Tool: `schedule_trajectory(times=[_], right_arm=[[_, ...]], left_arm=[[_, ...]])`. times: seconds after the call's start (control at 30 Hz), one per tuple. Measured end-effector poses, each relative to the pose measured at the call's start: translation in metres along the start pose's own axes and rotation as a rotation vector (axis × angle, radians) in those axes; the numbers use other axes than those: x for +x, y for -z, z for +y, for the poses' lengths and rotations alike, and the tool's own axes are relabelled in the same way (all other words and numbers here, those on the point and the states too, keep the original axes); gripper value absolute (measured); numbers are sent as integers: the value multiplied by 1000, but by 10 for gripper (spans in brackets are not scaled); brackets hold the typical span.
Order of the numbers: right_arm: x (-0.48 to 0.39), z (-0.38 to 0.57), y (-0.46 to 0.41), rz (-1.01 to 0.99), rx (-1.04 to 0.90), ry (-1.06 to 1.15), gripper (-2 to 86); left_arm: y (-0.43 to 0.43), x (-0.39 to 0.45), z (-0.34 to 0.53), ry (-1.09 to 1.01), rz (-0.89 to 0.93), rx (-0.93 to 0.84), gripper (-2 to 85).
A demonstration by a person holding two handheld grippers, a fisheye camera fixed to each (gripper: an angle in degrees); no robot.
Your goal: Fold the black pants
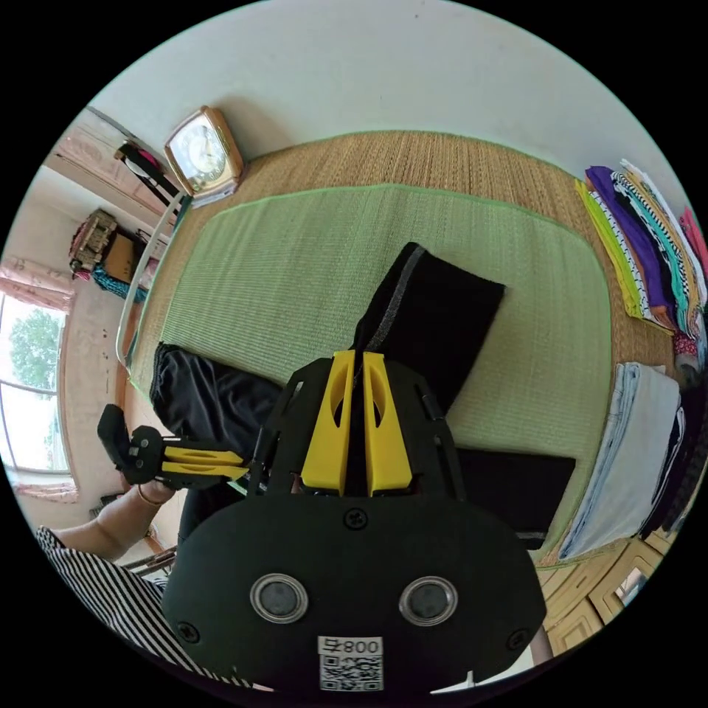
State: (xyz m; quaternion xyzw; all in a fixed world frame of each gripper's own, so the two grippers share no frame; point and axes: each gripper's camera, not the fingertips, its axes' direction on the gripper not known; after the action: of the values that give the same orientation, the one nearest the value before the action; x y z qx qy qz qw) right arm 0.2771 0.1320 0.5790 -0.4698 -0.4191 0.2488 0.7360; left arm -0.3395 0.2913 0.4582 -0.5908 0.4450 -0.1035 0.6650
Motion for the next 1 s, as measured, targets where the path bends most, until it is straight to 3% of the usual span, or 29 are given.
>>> schedule_trajectory(times=[0.37,0.63,1.0], right_arm=[[55,179,74,-93,115,-107,19],[84,263,68,-147,98,-179,16],[111,330,41,-231,46,-241,13]], left_arm=[[-68,31,-26,-150,-111,-227,21],[-115,20,-46,-87,-137,-330,24],[-115,-27,-69,162,76,-170,31]])
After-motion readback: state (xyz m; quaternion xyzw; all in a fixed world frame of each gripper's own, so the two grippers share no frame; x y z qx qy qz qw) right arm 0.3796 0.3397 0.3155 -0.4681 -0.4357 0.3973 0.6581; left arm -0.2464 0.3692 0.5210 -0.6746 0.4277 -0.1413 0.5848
